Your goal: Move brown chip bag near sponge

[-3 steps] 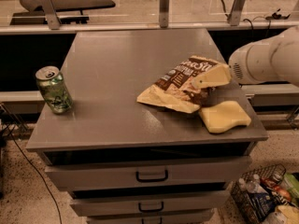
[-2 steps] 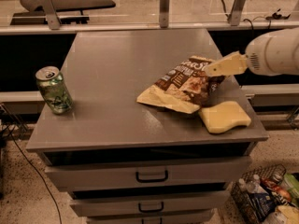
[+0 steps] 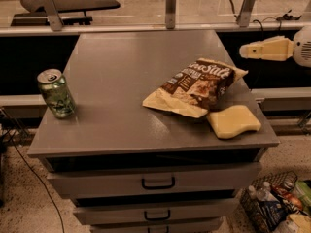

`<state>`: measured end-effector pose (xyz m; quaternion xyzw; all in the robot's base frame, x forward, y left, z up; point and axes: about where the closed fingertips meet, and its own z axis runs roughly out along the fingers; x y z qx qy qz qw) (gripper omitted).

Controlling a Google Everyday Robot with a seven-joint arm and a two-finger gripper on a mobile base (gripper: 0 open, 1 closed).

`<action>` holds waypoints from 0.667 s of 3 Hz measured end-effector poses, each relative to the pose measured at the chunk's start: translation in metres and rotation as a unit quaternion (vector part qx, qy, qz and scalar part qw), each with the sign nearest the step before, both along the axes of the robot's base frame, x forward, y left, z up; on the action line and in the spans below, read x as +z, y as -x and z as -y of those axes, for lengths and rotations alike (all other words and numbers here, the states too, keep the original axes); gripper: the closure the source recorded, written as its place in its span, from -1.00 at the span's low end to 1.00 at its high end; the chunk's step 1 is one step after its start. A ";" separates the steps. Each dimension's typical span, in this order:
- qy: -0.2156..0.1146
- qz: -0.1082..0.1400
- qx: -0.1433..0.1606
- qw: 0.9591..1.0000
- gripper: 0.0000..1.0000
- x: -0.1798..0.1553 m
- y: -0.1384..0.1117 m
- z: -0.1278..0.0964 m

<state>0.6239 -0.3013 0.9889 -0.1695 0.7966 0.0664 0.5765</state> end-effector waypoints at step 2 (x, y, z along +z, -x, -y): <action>-0.011 0.032 0.130 0.991 -1.00 -0.031 -0.047 -0.007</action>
Offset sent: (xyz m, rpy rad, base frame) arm 0.0265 0.0158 -0.0156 0.0540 -0.0291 0.1679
